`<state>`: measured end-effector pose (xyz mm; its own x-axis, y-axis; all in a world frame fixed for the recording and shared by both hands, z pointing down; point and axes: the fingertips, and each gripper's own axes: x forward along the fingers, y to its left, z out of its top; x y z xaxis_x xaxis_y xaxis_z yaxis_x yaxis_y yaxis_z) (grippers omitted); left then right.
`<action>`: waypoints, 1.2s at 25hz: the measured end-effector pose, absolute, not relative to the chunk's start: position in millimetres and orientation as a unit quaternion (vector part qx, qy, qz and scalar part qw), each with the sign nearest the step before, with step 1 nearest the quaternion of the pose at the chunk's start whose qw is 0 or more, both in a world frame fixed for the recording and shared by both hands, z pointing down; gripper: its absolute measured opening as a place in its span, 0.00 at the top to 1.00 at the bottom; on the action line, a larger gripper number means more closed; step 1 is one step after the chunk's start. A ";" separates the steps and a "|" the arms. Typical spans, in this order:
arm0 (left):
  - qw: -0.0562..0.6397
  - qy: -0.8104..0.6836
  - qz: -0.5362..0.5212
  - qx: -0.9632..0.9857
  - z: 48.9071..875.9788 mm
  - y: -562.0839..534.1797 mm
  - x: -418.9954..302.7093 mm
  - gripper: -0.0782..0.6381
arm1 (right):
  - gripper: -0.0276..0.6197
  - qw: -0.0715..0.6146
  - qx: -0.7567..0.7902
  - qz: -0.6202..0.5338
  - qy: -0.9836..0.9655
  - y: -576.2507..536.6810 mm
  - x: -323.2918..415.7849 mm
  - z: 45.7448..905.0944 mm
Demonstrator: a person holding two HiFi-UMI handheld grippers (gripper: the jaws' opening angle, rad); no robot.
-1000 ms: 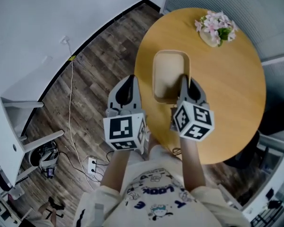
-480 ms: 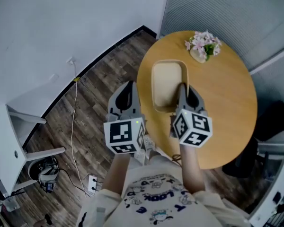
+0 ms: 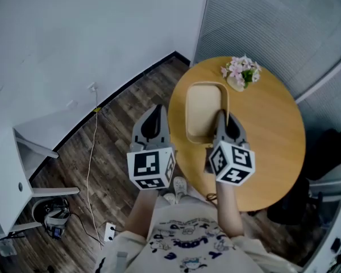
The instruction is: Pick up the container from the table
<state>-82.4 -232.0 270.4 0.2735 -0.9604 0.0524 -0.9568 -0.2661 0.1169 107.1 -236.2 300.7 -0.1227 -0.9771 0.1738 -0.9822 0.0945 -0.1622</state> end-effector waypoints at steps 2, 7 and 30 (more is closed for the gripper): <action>0.058 -0.603 -0.018 0.795 266.2 -228.9 -83.1 0.89 | 0.94 0.007 0.662 0.113 -0.740 -234.2 106.4 296.7; 0.055 -0.605 -0.029 0.794 259.0 -221.6 -87.1 0.89 | 0.94 -0.002 0.663 0.105 -0.741 -228.1 102.4 287.7; 0.057 -0.597 -0.030 0.800 257.4 -215.6 -84.5 0.89 | 0.94 0.004 0.666 0.093 -0.740 -222.3 102.2 282.2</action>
